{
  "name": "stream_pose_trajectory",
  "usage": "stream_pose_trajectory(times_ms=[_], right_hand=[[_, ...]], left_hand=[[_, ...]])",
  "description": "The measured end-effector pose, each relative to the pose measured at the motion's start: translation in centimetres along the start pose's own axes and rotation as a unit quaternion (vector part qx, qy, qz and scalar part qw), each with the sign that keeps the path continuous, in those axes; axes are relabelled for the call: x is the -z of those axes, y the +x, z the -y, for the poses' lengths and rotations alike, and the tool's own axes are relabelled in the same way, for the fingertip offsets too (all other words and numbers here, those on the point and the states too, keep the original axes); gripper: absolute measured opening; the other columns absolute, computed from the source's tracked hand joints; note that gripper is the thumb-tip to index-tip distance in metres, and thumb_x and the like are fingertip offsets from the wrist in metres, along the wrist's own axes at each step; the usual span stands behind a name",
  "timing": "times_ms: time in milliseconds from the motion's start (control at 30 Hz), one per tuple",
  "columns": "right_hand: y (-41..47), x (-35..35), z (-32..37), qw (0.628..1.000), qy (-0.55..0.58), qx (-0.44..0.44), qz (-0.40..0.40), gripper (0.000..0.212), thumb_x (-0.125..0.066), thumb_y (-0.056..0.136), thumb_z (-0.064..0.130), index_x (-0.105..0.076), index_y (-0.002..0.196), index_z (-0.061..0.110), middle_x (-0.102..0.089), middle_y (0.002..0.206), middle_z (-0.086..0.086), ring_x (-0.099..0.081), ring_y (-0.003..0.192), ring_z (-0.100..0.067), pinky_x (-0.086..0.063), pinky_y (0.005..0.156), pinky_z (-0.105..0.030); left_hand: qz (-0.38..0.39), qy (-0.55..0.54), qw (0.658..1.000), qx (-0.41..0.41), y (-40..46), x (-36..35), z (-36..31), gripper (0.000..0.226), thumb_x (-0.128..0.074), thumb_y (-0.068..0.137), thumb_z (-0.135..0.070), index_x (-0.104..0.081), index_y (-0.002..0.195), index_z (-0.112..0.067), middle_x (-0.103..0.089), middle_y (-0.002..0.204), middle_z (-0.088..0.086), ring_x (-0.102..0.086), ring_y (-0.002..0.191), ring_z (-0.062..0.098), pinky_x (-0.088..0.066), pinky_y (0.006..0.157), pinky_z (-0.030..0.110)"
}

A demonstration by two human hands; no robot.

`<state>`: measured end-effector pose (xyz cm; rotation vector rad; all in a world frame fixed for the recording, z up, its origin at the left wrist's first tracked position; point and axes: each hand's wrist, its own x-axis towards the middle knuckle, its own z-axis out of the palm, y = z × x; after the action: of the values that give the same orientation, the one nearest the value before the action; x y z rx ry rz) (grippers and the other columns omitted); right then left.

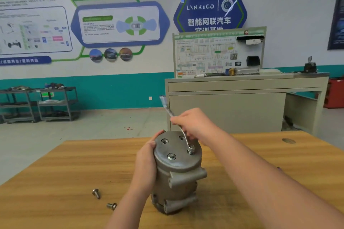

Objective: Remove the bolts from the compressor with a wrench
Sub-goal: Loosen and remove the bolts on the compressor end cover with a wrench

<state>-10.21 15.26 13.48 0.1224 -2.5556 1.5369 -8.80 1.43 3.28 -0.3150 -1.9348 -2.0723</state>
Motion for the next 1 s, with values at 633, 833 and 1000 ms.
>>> stream_pose_trajectory(times_ms=[633, 833, 1000], right_hand=[[-8.0, 0.5, -11.5, 0.911, 0.375, 0.124, -0.121, 0.040, -0.061, 0.086, 0.047, -0.068, 0.058, 0.019, -0.050, 0.051, 0.000, -0.045, 0.046, -0.012, -0.038, 0.049, -0.025], [0.0, 3.2, -7.4, 0.970, 0.233, -0.027, -0.070, 0.029, -0.065, 0.092, 0.030, -0.070, 0.091, 0.002, -0.047, 0.041, 0.007, -0.037, 0.032, -0.006, -0.028, 0.032, -0.017], [1.0, 0.3, 0.5, 0.982, -0.173, 0.071, -0.007, 0.021, -0.067, 0.088, 0.023, -0.069, 0.081, 0.003, -0.061, 0.055, -0.002, -0.058, 0.050, -0.016, -0.048, 0.051, -0.022]], left_hand=[[-0.016, -0.043, 0.998, 0.037, -0.6, 0.0, -0.7, 0.049, -0.022, 0.100, -0.018, -0.066, 0.119, -0.028, -0.075, 0.099, 0.000, -0.070, 0.088, 0.011, -0.053, 0.062, 0.017], [-0.025, -0.027, 0.999, 0.028, -0.8, -0.3, -0.7, 0.048, -0.023, 0.100, -0.019, -0.067, 0.117, -0.031, -0.075, 0.099, -0.003, -0.070, 0.089, 0.009, -0.052, 0.064, 0.016], [-0.021, -0.013, 1.000, 0.005, -0.9, -0.2, -0.6, 0.049, -0.022, 0.101, -0.022, -0.067, 0.117, -0.030, -0.075, 0.102, -0.002, -0.069, 0.095, 0.013, -0.053, 0.076, 0.026]])
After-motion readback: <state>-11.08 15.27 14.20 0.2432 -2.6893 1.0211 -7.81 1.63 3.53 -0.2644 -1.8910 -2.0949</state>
